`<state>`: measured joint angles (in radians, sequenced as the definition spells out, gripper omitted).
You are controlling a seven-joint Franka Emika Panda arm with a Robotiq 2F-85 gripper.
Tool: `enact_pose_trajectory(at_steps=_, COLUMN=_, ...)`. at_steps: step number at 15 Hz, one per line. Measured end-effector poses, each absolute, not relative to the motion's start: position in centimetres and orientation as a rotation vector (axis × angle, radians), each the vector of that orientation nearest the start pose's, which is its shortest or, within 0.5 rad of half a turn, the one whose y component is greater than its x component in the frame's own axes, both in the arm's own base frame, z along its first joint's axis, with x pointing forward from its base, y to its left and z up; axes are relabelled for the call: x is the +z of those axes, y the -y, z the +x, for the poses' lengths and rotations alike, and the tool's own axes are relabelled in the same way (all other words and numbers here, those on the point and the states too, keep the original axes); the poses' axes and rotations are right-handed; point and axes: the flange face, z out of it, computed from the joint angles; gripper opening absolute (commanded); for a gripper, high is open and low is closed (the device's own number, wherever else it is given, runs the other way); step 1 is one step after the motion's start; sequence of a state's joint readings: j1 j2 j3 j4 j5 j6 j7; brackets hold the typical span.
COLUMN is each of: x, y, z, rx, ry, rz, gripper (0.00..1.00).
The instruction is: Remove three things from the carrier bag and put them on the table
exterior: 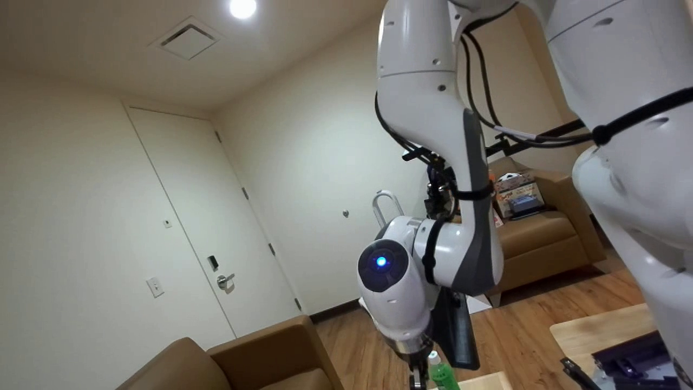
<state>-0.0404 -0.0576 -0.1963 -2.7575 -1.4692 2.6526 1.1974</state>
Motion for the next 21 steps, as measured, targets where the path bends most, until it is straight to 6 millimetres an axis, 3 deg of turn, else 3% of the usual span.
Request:
enact_pose_trajectory(at_steps=3, x=19.8, y=4.5, z=36.3, rx=0.305, ry=0.056, rz=2.652, gripper=0.78)
enact_pose_trajectory(at_steps=6, x=19.2, y=3.4, z=36.6, rx=0.307, ry=0.016, rz=2.680, gripper=0.98)
enact_pose_trajectory(at_steps=8, x=19.7, y=2.4, z=36.8, rx=0.333, ry=-0.015, rz=2.680, gripper=1.00)
enact_pose_trajectory(at_steps=12, x=22.6, y=-1.0, z=37.0, rx=0.459, ry=-0.111, rz=2.675, gripper=1.00)
enact_pose_trajectory(at_steps=16, x=26.8, y=-4.8, z=36.5, rx=0.621, ry=-0.199, rz=2.620, gripper=1.00)
enact_pose_trajectory(at_steps=21, x=32.8, y=-8.2, z=36.9, rx=0.738, ry=-0.106, rz=2.558, gripper=1.00)
